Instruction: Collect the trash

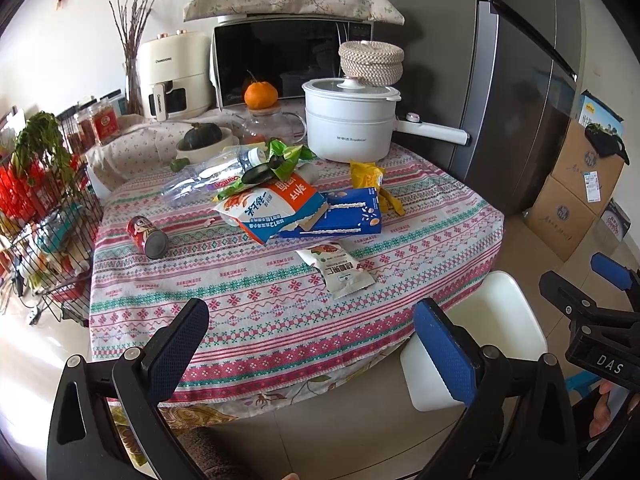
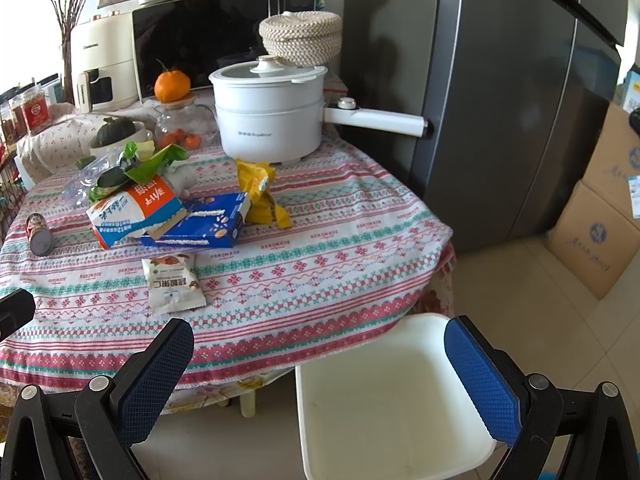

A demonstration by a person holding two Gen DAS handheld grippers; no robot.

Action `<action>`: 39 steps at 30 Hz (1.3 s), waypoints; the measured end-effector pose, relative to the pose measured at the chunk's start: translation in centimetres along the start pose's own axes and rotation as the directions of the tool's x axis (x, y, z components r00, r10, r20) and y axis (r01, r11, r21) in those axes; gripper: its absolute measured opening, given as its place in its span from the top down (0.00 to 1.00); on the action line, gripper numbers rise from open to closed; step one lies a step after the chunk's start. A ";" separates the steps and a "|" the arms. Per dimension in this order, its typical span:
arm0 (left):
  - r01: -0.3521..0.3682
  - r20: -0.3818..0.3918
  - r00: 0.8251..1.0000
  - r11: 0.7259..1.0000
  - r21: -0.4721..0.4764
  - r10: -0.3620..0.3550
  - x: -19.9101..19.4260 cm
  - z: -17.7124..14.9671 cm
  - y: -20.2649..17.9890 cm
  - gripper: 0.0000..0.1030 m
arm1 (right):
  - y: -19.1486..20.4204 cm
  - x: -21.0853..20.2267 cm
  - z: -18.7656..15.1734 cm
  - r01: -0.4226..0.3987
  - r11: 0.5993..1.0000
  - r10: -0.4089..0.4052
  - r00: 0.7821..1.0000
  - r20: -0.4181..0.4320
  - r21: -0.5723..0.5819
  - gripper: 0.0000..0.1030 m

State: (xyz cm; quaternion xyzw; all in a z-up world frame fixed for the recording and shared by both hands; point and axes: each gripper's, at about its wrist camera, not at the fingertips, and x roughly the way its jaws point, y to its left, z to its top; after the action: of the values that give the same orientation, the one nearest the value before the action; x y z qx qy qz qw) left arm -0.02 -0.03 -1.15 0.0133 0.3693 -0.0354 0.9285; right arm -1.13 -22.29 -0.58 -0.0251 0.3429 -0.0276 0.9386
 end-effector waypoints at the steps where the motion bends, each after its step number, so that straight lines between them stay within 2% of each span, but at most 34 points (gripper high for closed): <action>1: 0.001 0.000 1.000 1.000 0.001 -0.001 0.0 0.0 0.0 0.00 | 0.0 0.0 0.0 0.000 1.000 0.000 1.000 0.000 0.000 0.00; 15: -0.016 -0.002 1.000 1.000 -0.005 0.016 -0.1 0.0 0.8 0.00 | -0.1 0.1 0.0 0.001 1.000 -0.001 1.000 -0.001 0.000 0.00; 20: -0.049 -0.020 0.999 0.999 -0.011 0.049 0.7 0.2 1.6 0.00 | -0.2 0.6 -0.2 0.001 1.000 -0.001 1.000 -0.006 -0.001 0.00; 22: -0.020 -0.048 0.999 1.000 -0.018 0.019 1.2 0.5 2.3 0.00 | -0.4 0.7 -0.1 -0.010 1.000 0.010 1.000 -0.019 0.010 0.00; 25: -0.006 -0.093 0.996 1.000 -0.007 0.006 2.1 1.2 3.3 0.00 | -0.9 1.0 0.8 -0.085 0.995 0.088 0.994 -0.058 0.044 0.00; 31: 0.060 -0.199 0.978 0.997 -0.049 -0.069 5.0 3.5 5.6 0.00 | -0.3 2.0 3.0 -0.104 0.995 0.102 0.988 -0.113 -0.014 0.00; 34: 0.085 -0.220 0.969 0.989 -0.122 -0.111 7.3 4.9 7.2 0.02 | 0.0 4.1 4.9 -0.135 0.990 0.126 0.977 -0.174 -0.038 0.00; 39: 0.126 -0.211 0.962 0.967 -0.222 -0.174 12.2 6.3 9.2 0.08 | 0.2 7.3 6.1 -0.182 0.983 0.174 0.959 -0.224 -0.015 0.00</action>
State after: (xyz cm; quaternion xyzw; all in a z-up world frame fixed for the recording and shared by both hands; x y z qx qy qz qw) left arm 13.86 8.17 -4.93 -0.1072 0.4756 -0.0659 0.8706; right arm 8.38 -22.47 -0.59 -0.0075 0.4468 0.0601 0.8926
